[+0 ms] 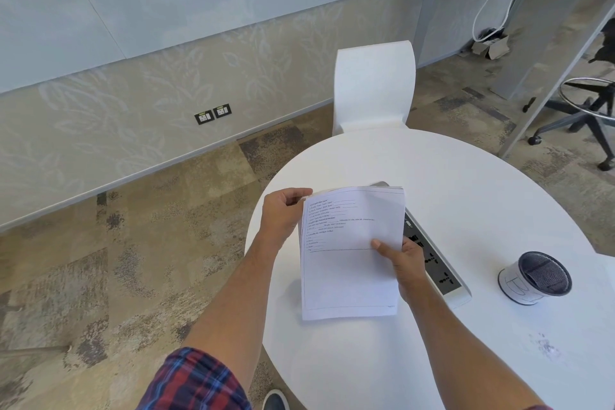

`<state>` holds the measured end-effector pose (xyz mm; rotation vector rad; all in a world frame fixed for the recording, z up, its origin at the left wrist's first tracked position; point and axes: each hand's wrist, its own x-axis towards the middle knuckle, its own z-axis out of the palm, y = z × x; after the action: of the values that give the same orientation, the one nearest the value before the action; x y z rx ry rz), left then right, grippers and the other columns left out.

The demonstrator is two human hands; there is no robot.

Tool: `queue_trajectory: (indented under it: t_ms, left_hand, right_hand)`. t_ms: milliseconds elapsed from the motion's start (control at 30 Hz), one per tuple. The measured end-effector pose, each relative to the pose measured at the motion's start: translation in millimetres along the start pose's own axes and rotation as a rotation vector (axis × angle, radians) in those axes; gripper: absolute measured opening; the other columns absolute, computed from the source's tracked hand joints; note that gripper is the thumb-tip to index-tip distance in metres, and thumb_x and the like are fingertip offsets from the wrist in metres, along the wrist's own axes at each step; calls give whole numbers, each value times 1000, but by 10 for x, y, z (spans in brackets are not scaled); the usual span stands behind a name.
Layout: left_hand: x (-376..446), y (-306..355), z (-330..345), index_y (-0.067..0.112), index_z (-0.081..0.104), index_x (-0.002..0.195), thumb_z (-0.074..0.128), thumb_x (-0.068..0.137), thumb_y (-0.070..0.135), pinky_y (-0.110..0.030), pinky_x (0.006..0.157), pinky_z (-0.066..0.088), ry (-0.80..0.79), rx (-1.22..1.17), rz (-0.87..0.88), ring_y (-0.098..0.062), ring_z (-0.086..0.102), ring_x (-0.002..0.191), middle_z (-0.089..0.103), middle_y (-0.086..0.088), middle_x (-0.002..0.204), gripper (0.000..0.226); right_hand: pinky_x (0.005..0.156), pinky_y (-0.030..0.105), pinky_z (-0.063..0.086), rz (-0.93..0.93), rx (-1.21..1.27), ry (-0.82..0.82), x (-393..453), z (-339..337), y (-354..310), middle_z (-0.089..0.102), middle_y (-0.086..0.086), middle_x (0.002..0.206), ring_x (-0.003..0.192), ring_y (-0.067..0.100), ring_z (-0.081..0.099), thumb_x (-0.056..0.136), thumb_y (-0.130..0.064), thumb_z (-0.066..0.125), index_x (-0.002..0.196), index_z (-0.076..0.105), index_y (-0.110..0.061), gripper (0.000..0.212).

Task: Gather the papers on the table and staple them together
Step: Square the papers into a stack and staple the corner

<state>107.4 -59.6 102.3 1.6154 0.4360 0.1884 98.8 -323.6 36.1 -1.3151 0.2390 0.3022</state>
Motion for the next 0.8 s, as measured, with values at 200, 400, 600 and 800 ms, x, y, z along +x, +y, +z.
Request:
queue_trajectory:
  t_ms: [200, 400, 600, 800]
  left_hand:
    - [-17, 10, 10, 19, 79, 98, 67, 94, 11, -38, 78, 58, 26, -2, 7, -14, 69, 76, 77, 5, 77, 15]
    - [-76, 38, -14, 13, 59, 96, 63, 96, 4, -45, 72, 54, -4, -96, -3, -23, 64, 66, 72, -17, 72, 9]
    - [-67, 90, 1, 7, 77, 92, 64, 93, -2, -45, 84, 57, -16, -177, -62, -24, 69, 81, 77, -10, 88, 16]
    - [-91, 93, -9, 2, 73, 113, 78, 87, 4, -35, 76, 59, -54, -237, -23, -20, 72, 80, 77, -12, 93, 27]
  right_hand:
    - [74, 35, 60, -4, -5, 0, -22, 21, -19, 81, 6, 93, 81, 21, 76, 75, -5, 87, 103, 78, -6, 30]
    - [79, 38, 60, -1, -21, 7, -15, -4, 9, 81, 9, 98, 85, 24, 76, 66, -17, 87, 107, 78, -3, 44]
    - [77, 37, 61, -10, -14, 14, -29, 2, -3, 81, 5, 93, 83, 23, 75, 77, -5, 86, 101, 79, -7, 26]
    - [80, 40, 59, 1, 3, 35, -37, 4, -3, 81, 6, 92, 82, 25, 74, 82, 0, 81, 100, 79, -8, 19]
